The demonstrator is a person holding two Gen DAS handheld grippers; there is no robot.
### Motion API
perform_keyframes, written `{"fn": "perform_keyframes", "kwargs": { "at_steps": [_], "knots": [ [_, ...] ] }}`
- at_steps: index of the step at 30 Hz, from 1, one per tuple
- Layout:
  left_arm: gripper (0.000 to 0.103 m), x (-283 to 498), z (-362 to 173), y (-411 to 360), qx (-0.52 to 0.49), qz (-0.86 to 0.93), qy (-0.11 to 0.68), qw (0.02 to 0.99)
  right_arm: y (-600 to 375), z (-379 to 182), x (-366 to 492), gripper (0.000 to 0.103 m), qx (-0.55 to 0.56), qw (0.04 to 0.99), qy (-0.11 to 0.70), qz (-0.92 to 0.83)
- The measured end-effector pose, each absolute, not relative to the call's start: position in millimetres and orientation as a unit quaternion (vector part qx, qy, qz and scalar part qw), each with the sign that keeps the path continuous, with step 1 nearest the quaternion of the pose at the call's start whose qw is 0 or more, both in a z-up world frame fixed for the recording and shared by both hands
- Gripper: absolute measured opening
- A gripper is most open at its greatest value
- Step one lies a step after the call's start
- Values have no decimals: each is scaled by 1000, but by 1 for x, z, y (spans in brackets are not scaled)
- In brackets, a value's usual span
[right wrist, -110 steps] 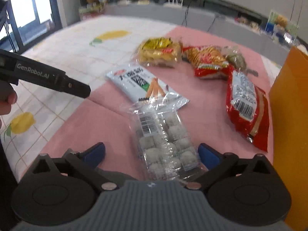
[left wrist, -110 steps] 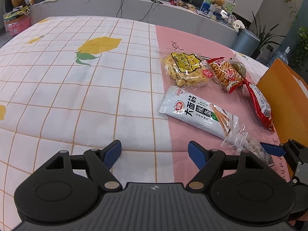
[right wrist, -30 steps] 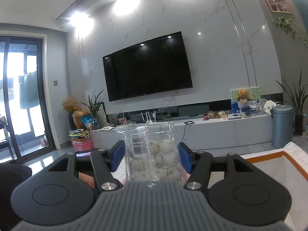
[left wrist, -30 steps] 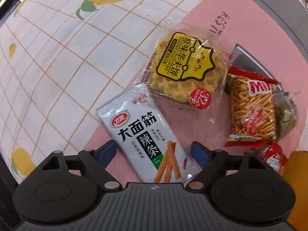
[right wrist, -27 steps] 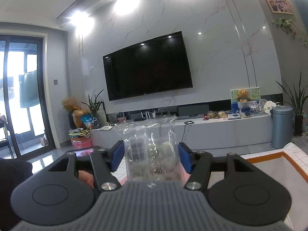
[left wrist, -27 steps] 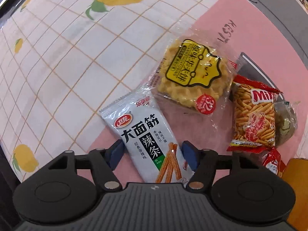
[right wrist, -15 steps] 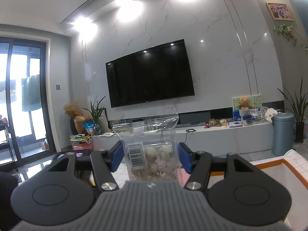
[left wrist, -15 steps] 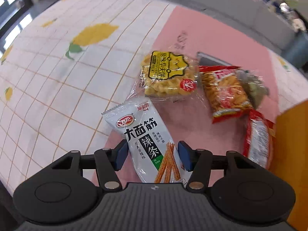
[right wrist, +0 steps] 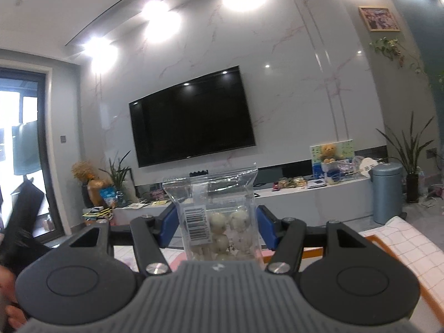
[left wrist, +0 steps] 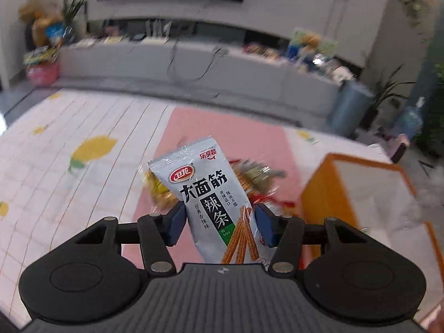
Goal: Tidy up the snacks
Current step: 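Carry the gluten-strip bag and the ball bag over the box with both tools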
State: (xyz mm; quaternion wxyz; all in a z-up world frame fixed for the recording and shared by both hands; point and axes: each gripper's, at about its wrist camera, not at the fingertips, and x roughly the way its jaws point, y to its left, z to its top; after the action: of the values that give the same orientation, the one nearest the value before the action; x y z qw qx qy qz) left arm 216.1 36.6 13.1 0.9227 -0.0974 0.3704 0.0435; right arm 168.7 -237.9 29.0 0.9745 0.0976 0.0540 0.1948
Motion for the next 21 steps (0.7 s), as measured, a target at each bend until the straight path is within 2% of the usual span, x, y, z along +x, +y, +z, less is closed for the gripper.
{"fn": "perform_keyframes", "kwargs": {
  "at_steps": [7,14,21],
  "knots": [
    [61,210,53,-3,-89,-21,318,944,-289,41,185,59,133,973,85,169],
    [61,224,62,-54,-68,-76,304,947,-330,15,233,59,192,941,245,131],
    [61,244,47,-78,-60,-97,318,941,-331,-13,292,58,239,900,336,145]
  ]
}}
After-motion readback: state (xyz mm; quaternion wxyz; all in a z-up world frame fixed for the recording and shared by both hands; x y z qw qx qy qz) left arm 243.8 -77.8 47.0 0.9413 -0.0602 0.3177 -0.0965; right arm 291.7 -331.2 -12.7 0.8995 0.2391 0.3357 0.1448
